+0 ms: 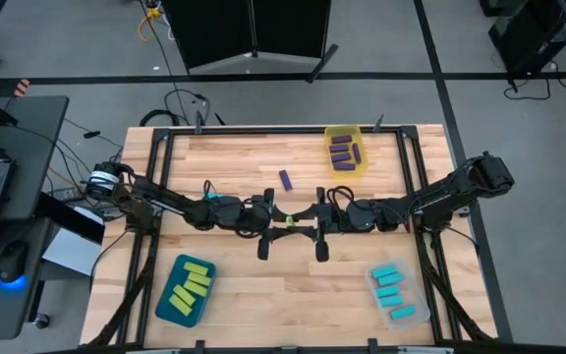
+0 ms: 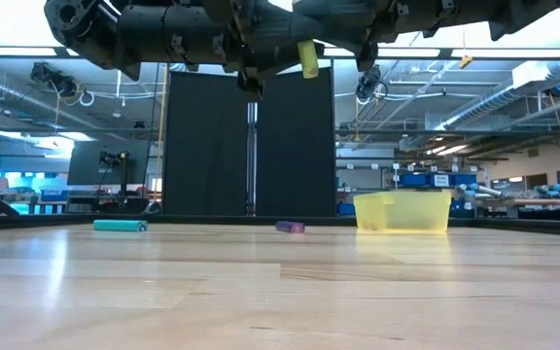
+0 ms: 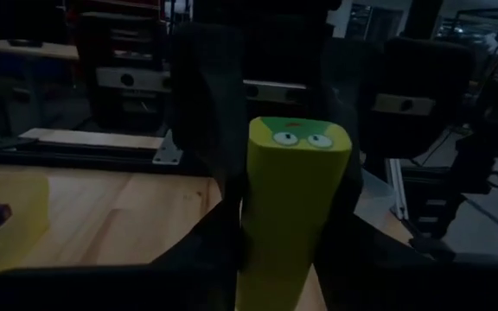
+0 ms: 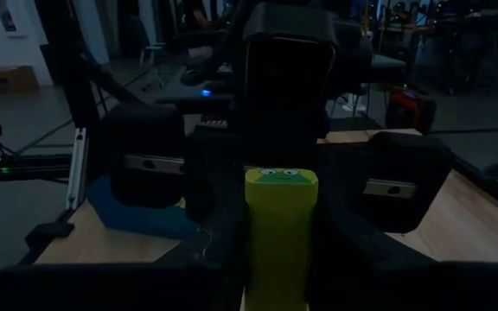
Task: Sort blocks
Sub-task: Put the green block into the blue bin
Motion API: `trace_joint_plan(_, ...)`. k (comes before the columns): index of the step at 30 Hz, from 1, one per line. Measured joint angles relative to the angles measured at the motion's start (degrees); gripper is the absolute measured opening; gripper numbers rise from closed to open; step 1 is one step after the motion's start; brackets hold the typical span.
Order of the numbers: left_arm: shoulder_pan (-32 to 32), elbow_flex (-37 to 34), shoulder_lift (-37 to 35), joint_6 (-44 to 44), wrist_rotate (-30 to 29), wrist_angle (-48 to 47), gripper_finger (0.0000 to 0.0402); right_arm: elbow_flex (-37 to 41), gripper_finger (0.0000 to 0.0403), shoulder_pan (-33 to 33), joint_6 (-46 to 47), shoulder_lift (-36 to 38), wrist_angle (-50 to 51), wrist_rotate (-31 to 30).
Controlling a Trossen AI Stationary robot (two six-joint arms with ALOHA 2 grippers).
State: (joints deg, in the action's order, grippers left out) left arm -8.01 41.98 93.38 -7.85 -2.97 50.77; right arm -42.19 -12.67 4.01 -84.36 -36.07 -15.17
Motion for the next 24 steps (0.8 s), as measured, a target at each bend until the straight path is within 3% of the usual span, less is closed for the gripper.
trace_joint_plan(5, 0.02, 0.0, 0.0, 0.93, 0.03, -0.68, 0.0116, 0.0, 0.0123, 0.02, 1.84, 0.0, 0.08, -0.08)
trace_joint_plan(10, 0.23, -0.03, -1.07, 3.17, 0.6, -7.38, 0.0116, -0.01, 0.0201, 0.02, 1.29, 0.88, 0.26, -1.99)
trace_joint_plan(13, 0.28, 0.27, -4.05, 4.83, 0.6, -13.94, 0.0116, -0.02, 0.0227, 0.04, -0.57, 2.18, 2.7, -4.54)
trace_joint_plan(18, -0.51, 3.4, -10.75, 7.82, 0.23, -34.68, 0.0116, -0.02, 0.0228, 0.03, -1.15, 6.3, 7.98, -9.0)
trace_joint_plan(24, -6.23, 11.97, -17.26, 5.64, -0.08, -73.25, 0.0116, -0.02, 0.0196, 0.04, -1.23, 9.89, 12.92, -11.6)
